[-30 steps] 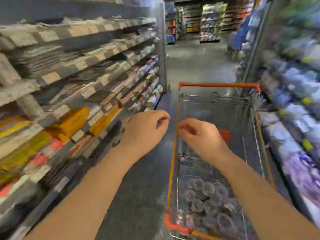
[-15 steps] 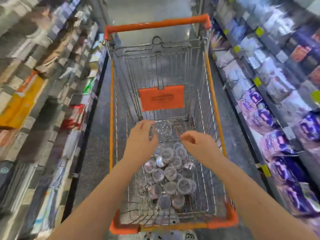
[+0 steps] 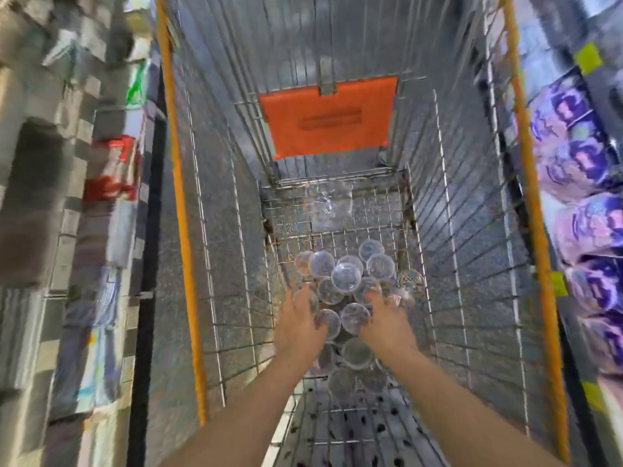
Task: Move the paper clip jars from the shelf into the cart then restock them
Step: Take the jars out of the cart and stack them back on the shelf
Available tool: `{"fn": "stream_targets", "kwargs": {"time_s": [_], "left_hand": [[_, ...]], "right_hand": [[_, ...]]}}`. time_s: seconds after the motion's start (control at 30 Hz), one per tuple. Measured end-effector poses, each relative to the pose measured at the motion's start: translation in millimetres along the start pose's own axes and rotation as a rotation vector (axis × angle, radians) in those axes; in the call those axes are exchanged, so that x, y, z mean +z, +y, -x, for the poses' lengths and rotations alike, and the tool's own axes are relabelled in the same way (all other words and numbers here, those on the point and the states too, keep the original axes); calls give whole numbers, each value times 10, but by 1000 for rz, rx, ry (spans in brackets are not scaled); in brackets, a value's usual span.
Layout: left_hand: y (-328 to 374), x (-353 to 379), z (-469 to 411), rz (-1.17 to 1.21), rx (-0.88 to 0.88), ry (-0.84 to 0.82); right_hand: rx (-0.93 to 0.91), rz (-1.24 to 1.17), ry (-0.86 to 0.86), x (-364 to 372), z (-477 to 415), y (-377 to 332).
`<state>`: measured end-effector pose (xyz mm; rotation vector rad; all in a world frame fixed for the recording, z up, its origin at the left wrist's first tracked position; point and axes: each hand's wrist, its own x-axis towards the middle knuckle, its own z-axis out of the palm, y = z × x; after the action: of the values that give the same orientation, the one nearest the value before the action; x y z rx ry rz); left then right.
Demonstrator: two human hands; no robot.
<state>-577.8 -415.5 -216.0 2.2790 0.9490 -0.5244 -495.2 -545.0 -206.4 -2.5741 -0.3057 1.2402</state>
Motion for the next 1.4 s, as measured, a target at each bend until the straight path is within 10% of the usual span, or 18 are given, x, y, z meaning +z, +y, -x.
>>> {"fn": "stream_targets", "kwargs": {"time_s": [0.23,0.83,1.4], "left_hand": [[-170,446,-317,352,-522,-11],[-239,387,-631,591,-543,-3],[617,-887,435,968,-131,58]], "right_hand": [[80,133,-24,477,-363,56],[30,91,31,501,-334,97],[-369,-170,326,-705,895,-510]]}}
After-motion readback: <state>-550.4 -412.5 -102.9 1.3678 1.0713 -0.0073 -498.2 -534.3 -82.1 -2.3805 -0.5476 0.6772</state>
